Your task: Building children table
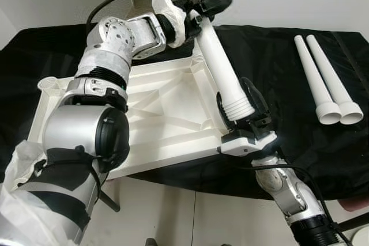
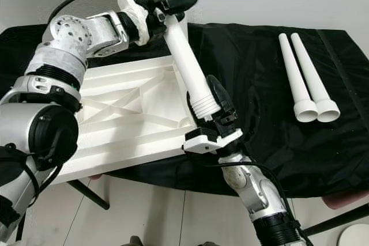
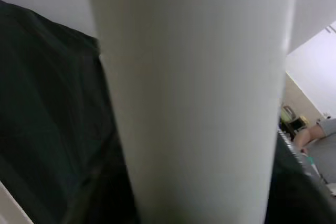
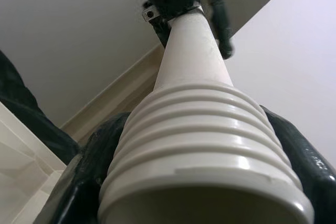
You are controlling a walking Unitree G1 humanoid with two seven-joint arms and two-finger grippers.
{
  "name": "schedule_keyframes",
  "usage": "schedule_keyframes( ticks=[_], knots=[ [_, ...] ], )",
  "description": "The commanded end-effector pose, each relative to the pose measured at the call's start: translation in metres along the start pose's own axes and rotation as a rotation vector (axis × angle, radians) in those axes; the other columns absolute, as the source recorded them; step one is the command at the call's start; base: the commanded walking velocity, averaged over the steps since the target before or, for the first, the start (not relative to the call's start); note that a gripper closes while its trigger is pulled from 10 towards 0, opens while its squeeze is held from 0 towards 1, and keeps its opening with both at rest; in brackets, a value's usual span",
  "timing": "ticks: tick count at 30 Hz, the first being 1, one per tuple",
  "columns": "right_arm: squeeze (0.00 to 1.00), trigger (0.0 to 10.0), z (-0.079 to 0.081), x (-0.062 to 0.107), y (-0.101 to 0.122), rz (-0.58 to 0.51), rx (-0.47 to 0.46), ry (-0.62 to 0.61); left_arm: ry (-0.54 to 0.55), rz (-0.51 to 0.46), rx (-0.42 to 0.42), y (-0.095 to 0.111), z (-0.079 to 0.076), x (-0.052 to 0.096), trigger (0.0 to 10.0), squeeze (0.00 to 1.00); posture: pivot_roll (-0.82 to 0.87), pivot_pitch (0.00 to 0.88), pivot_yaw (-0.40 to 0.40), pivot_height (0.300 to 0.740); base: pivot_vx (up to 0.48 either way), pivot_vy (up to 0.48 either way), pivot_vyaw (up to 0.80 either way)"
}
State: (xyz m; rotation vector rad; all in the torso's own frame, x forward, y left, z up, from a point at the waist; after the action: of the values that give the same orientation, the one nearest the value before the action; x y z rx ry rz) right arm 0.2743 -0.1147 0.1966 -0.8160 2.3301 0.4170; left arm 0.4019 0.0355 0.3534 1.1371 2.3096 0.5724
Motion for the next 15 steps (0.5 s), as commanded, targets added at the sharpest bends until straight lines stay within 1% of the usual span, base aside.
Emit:
schedule_keyframes(
  ticks=[1,2,4,7,8,9,10,11,12,13,15],
  knots=[
    [0.00,10.0,0.008,0.005,0.005,-0.018,0.000,0.043,-0.144,-0.004,-0.021,0.007,-0.018,-0.001,0.0,0.00,-0.06,0.005,0.094,0.740,0.000,0.000,0.00],
    [0.00,10.0,0.008,0.005,0.006,-0.018,-0.003,0.040,-0.145,-0.012,-0.008,0.008,-0.017,-0.001,0.0,0.00,-0.06,0.012,0.089,0.740,0.000,0.000,0.00],
    [0.00,10.0,0.008,0.005,0.006,-0.018,-0.003,0.040,-0.145,-0.012,-0.008,0.008,-0.017,-0.001,0.0,0.00,-0.06,0.012,0.089,0.740,0.000,0.000,0.00],
    [0.00,10.0,0.009,0.007,0.005,-0.004,-0.030,0.035,-0.145,-0.038,0.013,0.011,-0.017,0.001,0.0,0.00,-0.06,0.013,0.088,0.740,0.000,0.000,0.00],
    [0.66,10.0,0.008,0.009,0.005,0.005,-0.046,0.022,-0.131,-0.042,0.017,0.012,-0.015,0.001,0.0,0.00,-0.06,0.015,0.083,0.740,0.000,0.000,0.00],
    [0.66,10.0,0.008,0.009,0.005,0.005,-0.046,0.022,-0.131,-0.042,0.017,0.012,-0.015,0.001,0.0,0.00,-0.06,0.015,0.083,0.740,0.000,0.000,0.00],
    [1.00,10.0,0.008,0.010,0.004,0.020,-0.077,0.011,-0.116,-0.044,0.018,0.013,-0.013,0.001,3.5,0.00,-0.06,0.017,0.082,0.740,0.000,0.000,0.00],
    [1.00,10.0,0.008,0.010,0.004,0.020,-0.077,0.011,-0.116,-0.044,0.018,0.013,-0.013,0.001,3.5,0.00,-0.06,0.017,0.082,0.740,0.000,0.000,0.00],
    [1.00,10.0,0.007,0.014,0.000,0.084,-0.164,-0.018,-0.088,-0.080,0.006,0.019,-0.010,0.004,10.0,0.00,-0.05,0.027,0.079,0.740,0.000,0.000,0.00],
    [1.00,10.0,0.007,0.014,0.000,0.084,-0.164,-0.018,-0.088,-0.080,0.006,0.019,-0.010,0.004,10.0,0.00,-0.05,0.027,0.079,0.740,0.000,0.000,0.00],
    [1.00,10.0,0.007,0.018,-0.004,0.141,-0.232,-0.034,-0.060,-0.121,-0.009,0.026,-0.007,0.007,10.0,0.00,-0.06,0.031,0.073,0.740,0.000,0.000,0.00]
  ],
)
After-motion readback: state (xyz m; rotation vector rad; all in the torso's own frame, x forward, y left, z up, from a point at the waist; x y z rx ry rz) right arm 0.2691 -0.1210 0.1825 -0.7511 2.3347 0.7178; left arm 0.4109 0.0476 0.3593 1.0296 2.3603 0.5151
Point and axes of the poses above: a point about 5 cm out from each wrist's last joint towards the gripper, its own x axis pointing back from the gripper into the wrist, its own y axis along the axis of the wrist's last joint, z = x × y, the point moved 2 cm from there along -x, pointing out of the wrist towards the gripper, and after that the axes turned 15 degrees about x, right-handed, at the moved point
